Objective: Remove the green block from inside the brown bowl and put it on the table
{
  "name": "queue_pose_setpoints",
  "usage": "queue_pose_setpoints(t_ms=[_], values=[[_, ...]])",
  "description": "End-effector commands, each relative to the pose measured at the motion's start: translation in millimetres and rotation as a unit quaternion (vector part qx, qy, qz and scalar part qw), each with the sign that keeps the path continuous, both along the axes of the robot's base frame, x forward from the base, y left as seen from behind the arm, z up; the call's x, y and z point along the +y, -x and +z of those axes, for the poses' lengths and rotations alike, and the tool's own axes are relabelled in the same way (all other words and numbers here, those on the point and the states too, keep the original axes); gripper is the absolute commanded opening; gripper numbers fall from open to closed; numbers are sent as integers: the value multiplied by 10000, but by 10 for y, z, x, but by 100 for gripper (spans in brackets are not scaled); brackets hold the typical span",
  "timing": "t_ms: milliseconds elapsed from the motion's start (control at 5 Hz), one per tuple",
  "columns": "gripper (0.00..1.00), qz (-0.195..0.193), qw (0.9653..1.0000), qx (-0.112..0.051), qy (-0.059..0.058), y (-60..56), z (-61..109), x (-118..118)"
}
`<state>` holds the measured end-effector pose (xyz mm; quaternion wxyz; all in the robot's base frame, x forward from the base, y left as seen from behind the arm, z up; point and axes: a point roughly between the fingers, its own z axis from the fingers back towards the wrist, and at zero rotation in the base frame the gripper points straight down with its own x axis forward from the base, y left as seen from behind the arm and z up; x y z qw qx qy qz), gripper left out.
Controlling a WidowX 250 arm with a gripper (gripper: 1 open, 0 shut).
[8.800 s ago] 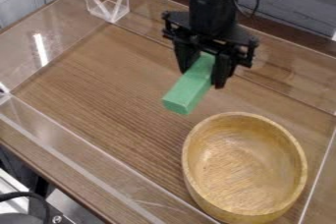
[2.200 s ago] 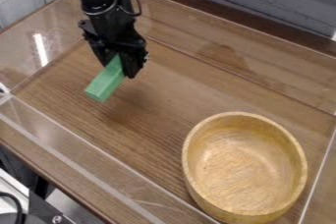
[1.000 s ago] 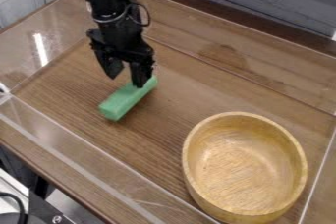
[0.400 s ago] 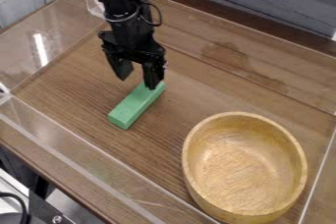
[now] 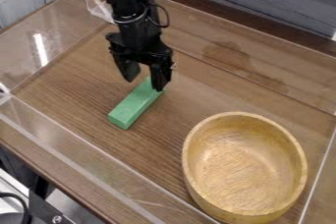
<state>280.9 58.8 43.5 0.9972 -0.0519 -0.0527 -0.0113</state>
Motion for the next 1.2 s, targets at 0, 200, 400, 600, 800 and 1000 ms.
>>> queue_pose_setpoints(t_ms=[0, 200, 400, 600, 800, 1000], values=[[100, -27, 9997, -236, -23, -132, 103, -14], [100, -26, 9998, -207, 29, -158, 73, -44], [100, -20, 9998, -179, 68, -181, 36, -62], [100, -8, 9998, -148, 99, -198, -1, -75], [0, 5, 9998, -115, 131, -209, -36, -83], [0, 17, 9998, -71, 157, -215, -49, -93]])
